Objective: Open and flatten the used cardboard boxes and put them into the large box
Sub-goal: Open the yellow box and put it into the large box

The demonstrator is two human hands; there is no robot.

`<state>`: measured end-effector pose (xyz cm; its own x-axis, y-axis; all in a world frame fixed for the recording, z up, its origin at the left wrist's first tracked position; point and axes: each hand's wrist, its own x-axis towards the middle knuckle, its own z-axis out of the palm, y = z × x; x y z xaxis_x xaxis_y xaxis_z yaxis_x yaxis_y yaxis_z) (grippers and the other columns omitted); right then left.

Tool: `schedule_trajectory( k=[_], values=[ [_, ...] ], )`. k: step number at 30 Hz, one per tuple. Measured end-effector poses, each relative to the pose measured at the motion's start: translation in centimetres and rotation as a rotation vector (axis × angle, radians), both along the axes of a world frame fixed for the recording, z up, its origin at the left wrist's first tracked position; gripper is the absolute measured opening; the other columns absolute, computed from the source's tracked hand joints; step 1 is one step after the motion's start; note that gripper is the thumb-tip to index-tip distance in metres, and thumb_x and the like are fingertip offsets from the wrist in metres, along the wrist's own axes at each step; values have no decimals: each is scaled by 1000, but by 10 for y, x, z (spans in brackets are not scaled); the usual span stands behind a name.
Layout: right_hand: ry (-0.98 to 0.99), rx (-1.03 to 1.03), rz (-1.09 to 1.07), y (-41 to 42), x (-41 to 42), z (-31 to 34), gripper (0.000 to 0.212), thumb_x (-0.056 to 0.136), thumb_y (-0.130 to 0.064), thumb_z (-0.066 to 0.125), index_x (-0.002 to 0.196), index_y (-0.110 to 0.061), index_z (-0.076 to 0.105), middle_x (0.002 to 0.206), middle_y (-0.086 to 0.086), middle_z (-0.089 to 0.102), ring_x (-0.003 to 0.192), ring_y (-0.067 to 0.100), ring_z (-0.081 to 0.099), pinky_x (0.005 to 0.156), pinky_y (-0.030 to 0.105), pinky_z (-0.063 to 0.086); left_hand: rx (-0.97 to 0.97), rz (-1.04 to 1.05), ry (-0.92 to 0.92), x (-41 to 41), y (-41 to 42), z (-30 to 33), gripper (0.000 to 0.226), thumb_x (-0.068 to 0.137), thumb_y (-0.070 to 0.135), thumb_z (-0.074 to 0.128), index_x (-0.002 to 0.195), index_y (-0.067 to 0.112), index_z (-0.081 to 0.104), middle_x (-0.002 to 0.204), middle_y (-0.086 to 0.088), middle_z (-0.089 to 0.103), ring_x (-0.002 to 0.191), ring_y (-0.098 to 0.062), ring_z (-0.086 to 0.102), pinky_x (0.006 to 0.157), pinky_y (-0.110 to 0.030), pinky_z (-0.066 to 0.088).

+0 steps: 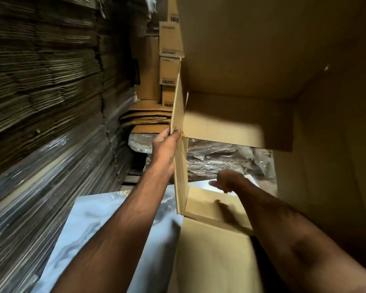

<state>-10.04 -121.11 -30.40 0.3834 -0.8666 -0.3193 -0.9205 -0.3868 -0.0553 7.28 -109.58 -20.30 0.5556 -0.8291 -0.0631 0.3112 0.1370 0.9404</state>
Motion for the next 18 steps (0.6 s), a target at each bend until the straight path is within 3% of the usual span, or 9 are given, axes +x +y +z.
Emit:
schedule_trajectory(
  k=[2,4,5,7,9,10,12,16,18],
  values=[
    [-200,-626,52,0,2,11,35,96,-38,46,116,-14,62,110,12,63,103,31,58,92,41,45,-1,-2,-36,-4,-1,0,38,93,26,67,130,20,64,108,-4,73,102,-27,68,91,-49,56],
    [-351,-911,10,-6,0,27,56,88,-41,48,140,-19,45,141,17,42,126,33,42,98,47,33,-23,-4,-45,-9,-3,-1,42,92,25,69,133,17,62,115,-3,72,111,-26,65,101,-48,51],
    [-322,-848,-7,-16,-4,34,68,87,-46,46,150,-23,31,154,16,26,139,33,30,105,49,27,-34,-3,-41,-10,-4,-2,45,91,24,70,134,16,60,117,-3,71,113,-26,64,104,-48,48],
    [-157,-447,-6,-40,-15,40,72,95,-53,42,156,-23,19,165,11,10,149,31,19,116,48,20,-29,4,-35,-9,-5,-4,49,88,25,72,134,15,60,118,-5,71,115,-29,63,106,-51,46],
    [13,-34,6,-48,-27,42,64,101,-53,39,151,-13,36,160,12,29,143,30,36,116,38,30,0,20,-16,-6,-6,-8,48,85,28,74,130,16,63,116,-6,72,114,-32,64,104,-53,47],
    [49,18,5,-46,-30,40,61,102,-52,39,146,-10,45,154,13,40,137,30,45,112,36,36,14,34,-5,-4,-7,-11,42,85,29,75,124,18,67,114,-6,72,113,-32,64,103,-54,48],
    [-25,-82,56,-44,-31,29,55,100,-48,46,143,-12,50,147,12,51,131,30,50,107,37,41,43,76,11,-2,-10,-16,24,86,28,74,108,21,71,110,-7,73,113,-34,64,101,-55,49],
    [-256,-271,153,-36,-21,21,49,96,-41,54,139,-17,53,146,8,51,133,29,47,107,42,41,83,179,74,2,-15,-27,32,86,25,74,116,15,69,110,-7,73,111,-33,65,102,-53,48],
    [-330,-407,205,-33,-14,27,48,95,-38,54,139,-20,53,150,8,46,137,29,43,109,42,38,92,220,113,4,-19,-36,20,87,18,72,107,15,71,107,-8,74,107,-30,67,99,-51,51]
  ],
)
